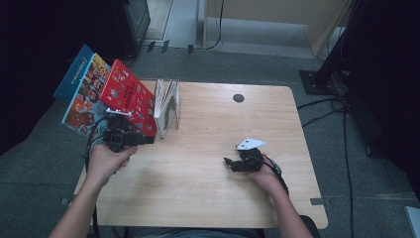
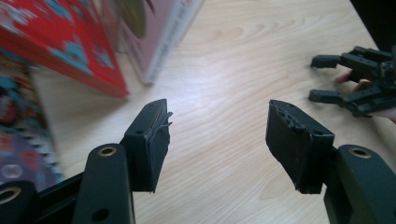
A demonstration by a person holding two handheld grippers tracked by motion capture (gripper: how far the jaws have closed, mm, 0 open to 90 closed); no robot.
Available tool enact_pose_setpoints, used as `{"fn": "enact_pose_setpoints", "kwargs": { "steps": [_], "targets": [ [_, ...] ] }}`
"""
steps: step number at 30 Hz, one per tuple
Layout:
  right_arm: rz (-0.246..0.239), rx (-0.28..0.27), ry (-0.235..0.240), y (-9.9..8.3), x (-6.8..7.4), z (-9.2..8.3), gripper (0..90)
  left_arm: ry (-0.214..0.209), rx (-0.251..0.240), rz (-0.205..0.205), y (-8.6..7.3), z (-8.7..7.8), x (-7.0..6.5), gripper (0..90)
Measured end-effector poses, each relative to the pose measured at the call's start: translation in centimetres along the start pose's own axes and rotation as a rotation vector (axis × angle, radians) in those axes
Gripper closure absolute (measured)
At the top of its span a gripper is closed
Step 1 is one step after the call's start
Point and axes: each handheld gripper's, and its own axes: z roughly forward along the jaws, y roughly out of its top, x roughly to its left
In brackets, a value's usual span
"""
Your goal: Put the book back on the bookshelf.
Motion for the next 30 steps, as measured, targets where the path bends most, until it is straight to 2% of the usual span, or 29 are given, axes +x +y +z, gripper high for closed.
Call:
{"fn": "enact_pose_setpoints", "kwargs": {
  "steps": [4,5,7,13,16,18,20,26,28,30],
  "targets": [
    [0.0,0.0,0.0,0.0,0.0,0.0,27.6,-0.033,0.007,-0.005,-0.8,1.1,0.0,39.6],
    [0.0,0.001,0.001,0.0,0.0,0.0,27.6,-0.02,0.014,0.014,-1.0,1.5,-0.2,39.7],
    [0.0,0.0,0.0,0.0,0.0,0.0,27.6,-0.01,0.025,0.023,-1.3,2.1,-0.4,39.7],
    [0.0,0.0,0.0,0.0,0.0,0.0,27.6,-0.03,0.04,0.022,-2.5,4.3,-0.4,39.4],
    [-0.001,0.0,0.0,0.0,0.0,0.0,27.6,-0.033,0.053,0.034,-2.9,5.4,-0.5,39.3],
    [-0.001,0.0,0.0,0.0,0.0,0.0,27.6,-0.017,0.056,0.046,-3.2,6.0,-0.5,39.1],
    [-0.001,0.0,0.0,0.0,0.0,0.0,27.6,-0.037,0.056,0.042,-3.4,6.7,-0.5,39.0],
    [0.0,0.0,-0.001,0.0,0.0,0.0,27.5,-0.012,0.072,0.081,-3.9,8.6,-0.8,38.5],
    [-0.001,-0.001,-0.002,0.0,0.1,0.0,27.4,0.009,0.053,0.094,-4.3,9.1,-0.9,38.5],
    [-0.002,-0.002,-0.003,0.0,0.1,0.0,27.0,0.003,0.071,0.09,-4.5,9.6,-0.8,38.6]
  ]
}}
